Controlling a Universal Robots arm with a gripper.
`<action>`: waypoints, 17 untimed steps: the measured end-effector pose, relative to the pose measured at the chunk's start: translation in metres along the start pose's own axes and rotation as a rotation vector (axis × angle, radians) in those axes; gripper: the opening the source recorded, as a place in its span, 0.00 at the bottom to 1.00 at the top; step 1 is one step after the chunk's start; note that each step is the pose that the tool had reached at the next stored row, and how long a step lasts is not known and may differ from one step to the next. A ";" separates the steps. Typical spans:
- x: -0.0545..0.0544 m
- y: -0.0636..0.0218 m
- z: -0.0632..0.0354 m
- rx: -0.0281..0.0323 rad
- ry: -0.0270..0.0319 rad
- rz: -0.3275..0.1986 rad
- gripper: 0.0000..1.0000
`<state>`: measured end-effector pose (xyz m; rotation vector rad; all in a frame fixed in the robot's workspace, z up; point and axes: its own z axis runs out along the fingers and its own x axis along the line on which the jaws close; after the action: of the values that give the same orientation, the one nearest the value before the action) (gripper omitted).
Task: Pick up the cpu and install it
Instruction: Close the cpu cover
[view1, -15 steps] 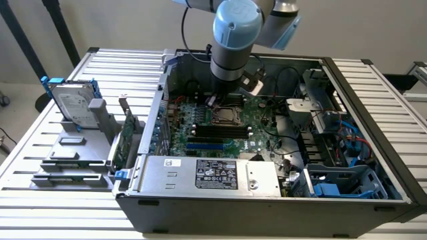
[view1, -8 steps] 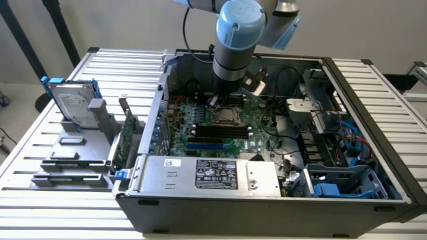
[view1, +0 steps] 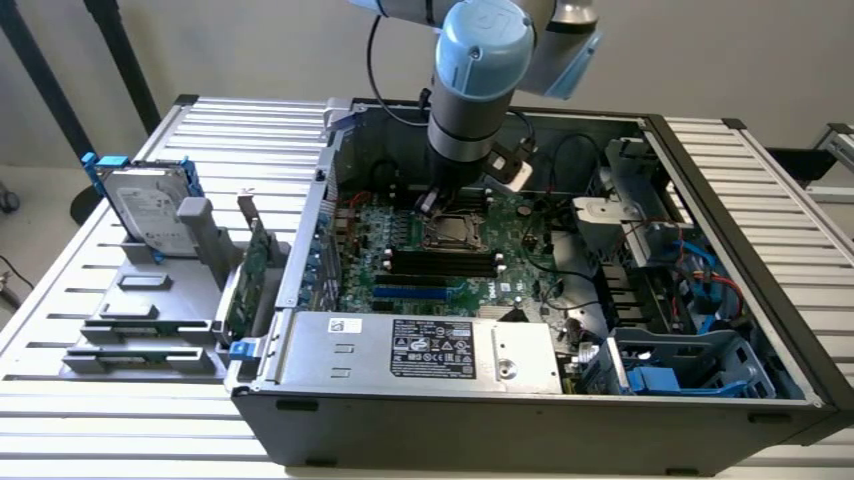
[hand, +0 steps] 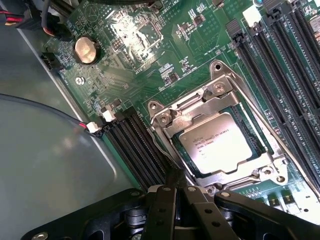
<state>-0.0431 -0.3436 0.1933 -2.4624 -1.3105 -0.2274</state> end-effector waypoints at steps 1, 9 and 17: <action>0.000 0.0000 0.0001 0.0001 -0.0001 0.001 0.11; 0.002 -0.0004 0.0012 0.0003 0.0004 0.009 0.11; 0.003 0.0016 0.0012 0.0034 -0.0024 0.013 0.11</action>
<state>-0.0400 -0.3415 0.1927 -2.4684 -1.2943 -0.2189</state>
